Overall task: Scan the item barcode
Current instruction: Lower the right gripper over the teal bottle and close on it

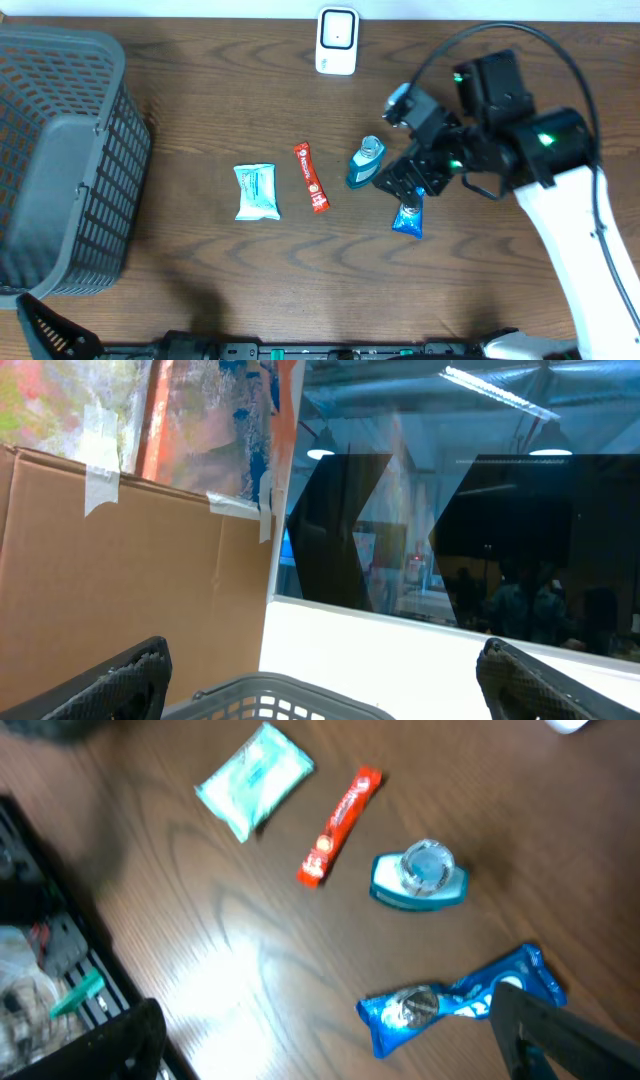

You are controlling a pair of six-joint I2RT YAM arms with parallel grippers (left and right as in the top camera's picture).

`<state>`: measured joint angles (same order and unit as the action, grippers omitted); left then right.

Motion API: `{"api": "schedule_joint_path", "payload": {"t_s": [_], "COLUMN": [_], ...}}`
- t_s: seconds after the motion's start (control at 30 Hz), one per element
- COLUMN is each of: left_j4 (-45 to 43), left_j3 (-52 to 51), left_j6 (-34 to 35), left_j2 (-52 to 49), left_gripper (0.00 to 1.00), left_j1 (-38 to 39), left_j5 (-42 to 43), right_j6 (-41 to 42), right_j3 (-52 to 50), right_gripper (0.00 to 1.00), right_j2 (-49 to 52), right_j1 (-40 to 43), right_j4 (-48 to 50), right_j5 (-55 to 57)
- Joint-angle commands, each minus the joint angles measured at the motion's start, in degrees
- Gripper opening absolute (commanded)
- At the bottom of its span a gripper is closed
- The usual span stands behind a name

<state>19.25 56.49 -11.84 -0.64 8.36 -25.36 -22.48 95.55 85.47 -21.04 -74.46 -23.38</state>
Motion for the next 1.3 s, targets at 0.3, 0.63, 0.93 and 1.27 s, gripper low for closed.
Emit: {"api": "schedule_joint_path", "payload": {"t_s": [0.3,0.63,0.93,1.27], "left_j4": [-2.6,-0.9,-6.9,-7.0], "left_j3": [-2.9,-7.8,-23.3,-36.4], "left_j6": [0.1,7.4,13.0,11.7], "left_j2": [0.5,0.4,0.4,0.4], "left_gripper": [0.98,0.98,0.98,0.98], "left_j1": [0.0,0.0,0.0,0.0], "left_j5": [-3.3,6.0,9.5,17.5], "right_j6": [-5.9,-6.8,-6.8,-9.4], "right_j3": [7.5,7.5,7.5,7.5], "right_gripper": [0.99,0.99,0.99,0.99], "right_j2": [6.6,6.7,6.8,6.9], "right_j1": [-5.9,-8.5,-9.1,-9.1], "right_j4": [-3.6,-3.8,-4.1,-3.1], "right_j5": [7.9,10.4,10.5,9.7]}}
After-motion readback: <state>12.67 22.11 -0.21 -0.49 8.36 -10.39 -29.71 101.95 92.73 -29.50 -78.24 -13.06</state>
